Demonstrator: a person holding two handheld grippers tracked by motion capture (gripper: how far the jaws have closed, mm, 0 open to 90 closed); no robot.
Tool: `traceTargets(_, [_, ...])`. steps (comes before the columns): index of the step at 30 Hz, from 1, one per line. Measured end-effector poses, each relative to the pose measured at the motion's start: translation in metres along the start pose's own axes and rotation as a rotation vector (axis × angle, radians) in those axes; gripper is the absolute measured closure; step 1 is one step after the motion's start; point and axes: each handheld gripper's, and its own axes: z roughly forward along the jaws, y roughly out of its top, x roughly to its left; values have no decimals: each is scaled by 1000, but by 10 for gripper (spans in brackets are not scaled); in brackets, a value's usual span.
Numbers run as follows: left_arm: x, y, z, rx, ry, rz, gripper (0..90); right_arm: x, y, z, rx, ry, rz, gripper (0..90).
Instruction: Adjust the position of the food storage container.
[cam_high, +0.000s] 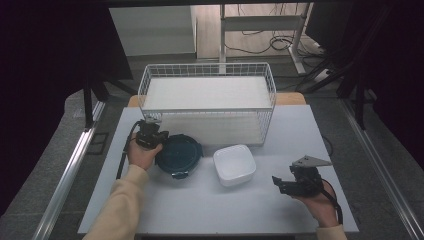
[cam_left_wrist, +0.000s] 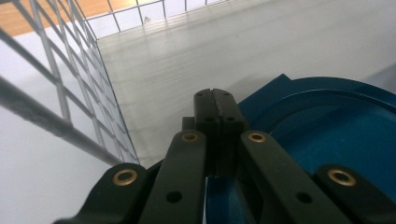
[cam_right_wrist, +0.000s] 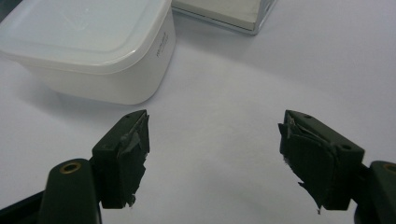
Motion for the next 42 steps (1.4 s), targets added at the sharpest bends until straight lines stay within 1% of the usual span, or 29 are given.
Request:
traceTargets(1, [-3,1,-1,1,-72,-6,900,1,0,0,0,0,-3,242])
traceTargets(2, [-8,2,0,16,-81,17,900,1,0,0,0,0,-2,242])
traceTargets(3, [-8,2,0,16,-81,17,900,1,0,0,-1,0,-3,243])
traceTargets(4, [-15,2,1,16,-39,75,900,1,0,0,-2,0,-3,243])
traceTargets(5, [-19,1,1,10,-16,91,900,1,0,0,-3,0,-4,243])
traceTargets(6, [-19,1,1,10,-16,91,900,1,0,0,-3,0,-4,243])
traceTargets(7, [-14,1,1,7,-43,54,900,0,0,0,-3,-3,-5,243])
traceTargets(8, [-14,1,1,7,-43,54,900,0,0,0,-3,-3,-5,243])
traceTargets(9, [-9,1,-5,-16,34,68,900,-1,-1,0,-4,-3,-4,243])
traceTargets(10, [-9,1,-5,-16,34,68,900,-1,-1,0,-4,-3,-4,243])
traceTargets(11, [-5,2,-8,-28,32,47,900,-1,-1,0,-3,-4,-4,243])
traceTargets(12, [-1,2,-9,-28,67,50,900,-1,-1,0,-3,-4,-4,243])
traceTargets(13, [-1,2,-9,-28,67,50,900,-1,-1,0,-3,-4,-4,243])
traceTargets(14, [1,0,-6,-9,72,40,900,-1,-1,1,-2,-5,-5,243])
traceTargets(16, [1,-1,-3,2,76,47,900,-1,-1,1,-3,-4,-7,243])
traceTargets(17, [1,-2,0,19,75,66,900,0,-1,0,-4,-3,-8,242])
traceTargets(18, [0,-4,5,37,86,88,900,0,-1,0,-5,-2,-9,243])
traceTargets(19, [0,-4,5,37,86,88,900,0,-1,0,-5,-2,-9,243])
traceTargets(21, [2,-3,7,32,65,69,900,0,-1,0,-6,-3,-10,243])
traceTargets(25, [4,-4,9,49,54,68,900,-1,-1,1,-3,-3,-8,243])
traceTargets(26, [6,-5,10,46,37,48,900,-1,-1,1,-2,-3,-8,243])
traceTargets(27, [6,-5,9,50,20,58,900,-1,-1,1,-4,-4,-12,243])
traceTargets(28, [6,-5,9,50,20,58,900,-1,-1,1,-4,-4,-12,243])
traceTargets(29, [5,-5,8,57,4,82,900,0,-1,1,-5,-4,-12,243])
traceTargets(30, [5,-5,8,57,4,82,900,0,-1,1,-5,-5,-12,243])
traceTargets(31, [3,-6,8,61,-11,96,900,0,-1,1,-5,-4,-11,243])
traceTargets(37, [1,-7,5,70,-24,110,900,1,-1,1,-5,-3,-18,243])
traceTargets(38, [0,-8,4,75,-35,121,900,1,-1,1,-4,-2,-17,243])
traceTargets(42, [-3,-12,2,66,-52,117,900,1,-1,1,-1,-4,-16,243])
